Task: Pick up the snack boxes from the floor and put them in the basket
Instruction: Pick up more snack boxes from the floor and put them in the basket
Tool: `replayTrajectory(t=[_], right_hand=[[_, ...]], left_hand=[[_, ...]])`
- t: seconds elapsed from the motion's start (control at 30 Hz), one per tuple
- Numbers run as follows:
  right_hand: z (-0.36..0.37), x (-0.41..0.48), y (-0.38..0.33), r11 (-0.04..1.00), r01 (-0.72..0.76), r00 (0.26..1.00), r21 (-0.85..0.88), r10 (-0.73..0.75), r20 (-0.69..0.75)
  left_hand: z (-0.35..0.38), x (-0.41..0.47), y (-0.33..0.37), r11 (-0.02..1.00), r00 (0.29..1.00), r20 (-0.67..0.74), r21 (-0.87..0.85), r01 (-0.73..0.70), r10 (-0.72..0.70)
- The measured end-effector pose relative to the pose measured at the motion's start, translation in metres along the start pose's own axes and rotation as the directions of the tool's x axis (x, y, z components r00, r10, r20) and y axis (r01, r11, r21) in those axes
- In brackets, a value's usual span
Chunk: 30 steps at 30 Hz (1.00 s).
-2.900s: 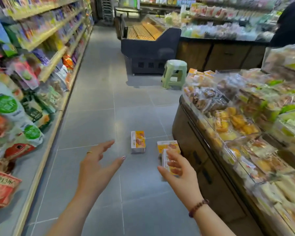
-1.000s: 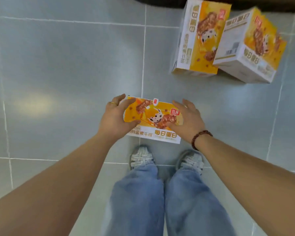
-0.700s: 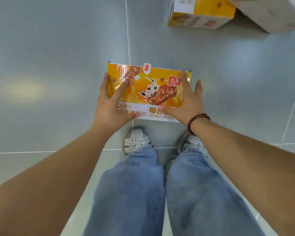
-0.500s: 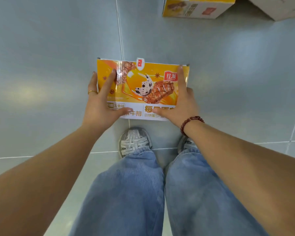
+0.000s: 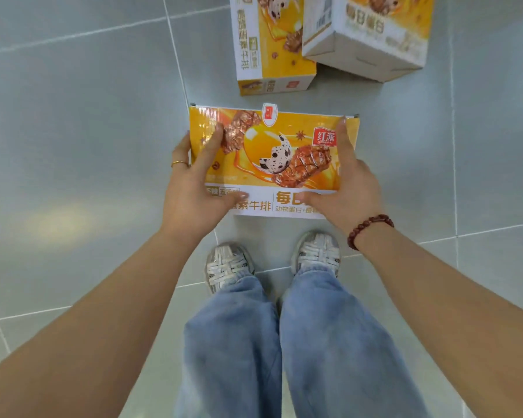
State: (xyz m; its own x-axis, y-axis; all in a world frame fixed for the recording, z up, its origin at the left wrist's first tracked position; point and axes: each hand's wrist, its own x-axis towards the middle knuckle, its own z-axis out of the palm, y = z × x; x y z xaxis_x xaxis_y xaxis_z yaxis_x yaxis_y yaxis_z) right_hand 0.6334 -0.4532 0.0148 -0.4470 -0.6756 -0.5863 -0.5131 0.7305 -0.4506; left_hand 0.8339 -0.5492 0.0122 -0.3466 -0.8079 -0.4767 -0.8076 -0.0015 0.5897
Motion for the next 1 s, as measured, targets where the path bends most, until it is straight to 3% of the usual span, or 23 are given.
replayTrajectory(t=[0.3, 0.53, 0.77, 1.0], right_hand=[[-0.225, -0.138, -0.080, 0.997, 0.050, 0.980, 0.057, -0.038, -0.196], [-0.358, -0.293, -0.133, 0.992, 0.030, 0.933, 0.119, 0.015, -0.358], [-0.454, -0.402, -0.126, 0.977, 0.057, 0.761, 0.204, 0.089, -0.642], [-0.564, -0.455, -0.047, 0.970, -0.029, 0.606, 0.242, 0.210, -0.767]], left_hand=[[-0.129, -0.105, 0.209, 0.984, 0.975, -0.140, -0.016, -0.176, 0.172], [-0.240, -0.214, 0.344, 0.912, 0.904, -0.125, 0.063, -0.404, 0.409], [-0.281, -0.286, 0.479, 0.755, 0.753, -0.086, 0.155, -0.637, 0.653], [-0.223, -0.320, 0.620, 0.617, 0.618, -0.032, 0.110, -0.779, 0.785]])
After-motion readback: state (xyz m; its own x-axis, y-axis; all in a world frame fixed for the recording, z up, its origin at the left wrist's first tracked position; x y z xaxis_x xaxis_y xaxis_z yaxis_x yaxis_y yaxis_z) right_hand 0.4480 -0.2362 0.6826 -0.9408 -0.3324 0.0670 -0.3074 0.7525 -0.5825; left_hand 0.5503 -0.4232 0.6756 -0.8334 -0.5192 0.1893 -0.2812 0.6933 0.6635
